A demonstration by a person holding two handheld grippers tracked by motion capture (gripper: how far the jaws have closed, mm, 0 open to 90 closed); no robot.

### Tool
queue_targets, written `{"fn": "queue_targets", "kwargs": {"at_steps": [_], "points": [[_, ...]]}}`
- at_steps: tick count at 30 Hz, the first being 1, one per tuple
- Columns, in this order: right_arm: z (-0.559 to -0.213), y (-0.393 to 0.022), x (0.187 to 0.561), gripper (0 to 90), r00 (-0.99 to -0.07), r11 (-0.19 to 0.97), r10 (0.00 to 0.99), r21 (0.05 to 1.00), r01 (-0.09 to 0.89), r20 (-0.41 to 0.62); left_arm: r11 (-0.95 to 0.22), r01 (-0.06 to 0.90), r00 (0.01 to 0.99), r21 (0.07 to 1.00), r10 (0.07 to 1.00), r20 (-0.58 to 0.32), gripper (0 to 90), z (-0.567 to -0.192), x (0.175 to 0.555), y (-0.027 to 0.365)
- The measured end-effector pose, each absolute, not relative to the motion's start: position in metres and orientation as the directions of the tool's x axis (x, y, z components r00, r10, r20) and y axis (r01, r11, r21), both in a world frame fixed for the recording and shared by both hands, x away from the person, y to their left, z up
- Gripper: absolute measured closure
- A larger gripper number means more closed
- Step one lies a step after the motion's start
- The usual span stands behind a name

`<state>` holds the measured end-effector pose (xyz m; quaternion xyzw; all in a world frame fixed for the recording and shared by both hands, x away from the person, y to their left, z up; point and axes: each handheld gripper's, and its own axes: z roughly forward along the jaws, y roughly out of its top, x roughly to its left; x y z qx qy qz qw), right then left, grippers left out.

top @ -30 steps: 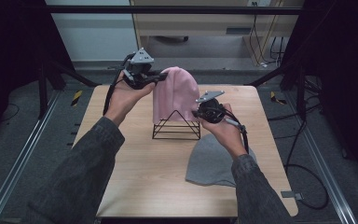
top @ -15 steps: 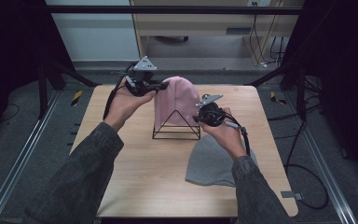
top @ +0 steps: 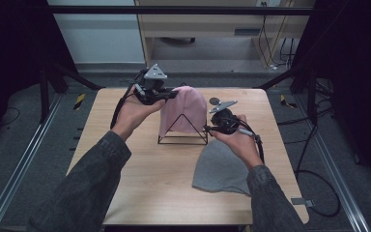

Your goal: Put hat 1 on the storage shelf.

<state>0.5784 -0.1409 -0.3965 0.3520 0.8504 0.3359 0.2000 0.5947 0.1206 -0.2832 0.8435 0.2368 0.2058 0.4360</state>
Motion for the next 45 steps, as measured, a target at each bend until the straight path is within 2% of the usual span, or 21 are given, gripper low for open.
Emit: {"fn": "queue_targets", "kwargs": {"at_steps": [20, 30, 45], "points": [[-0.393, -0.188, 0.565, 50.6, -0.604, 0.492, 0.788, 0.711, 0.502, -0.119, -0.525, 0.282, 0.81, 0.803, 0.579, 0.095, 83.4, -0.32, 0.594, 0.126], [-0.402, -0.211, 0.56, 50.2, -0.578, 0.477, 0.808, 0.701, 0.531, -0.113, -0.526, 0.292, 0.813, 0.799, 0.576, 0.083, 83.2, -0.33, 0.593, 0.127], [-0.412, -0.222, 0.559, 50.7, -0.562, 0.461, 0.822, 0.692, 0.556, -0.096, -0.529, 0.305, 0.817, 0.792, 0.573, 0.069, 83.0, -0.337, 0.592, 0.129]]}}
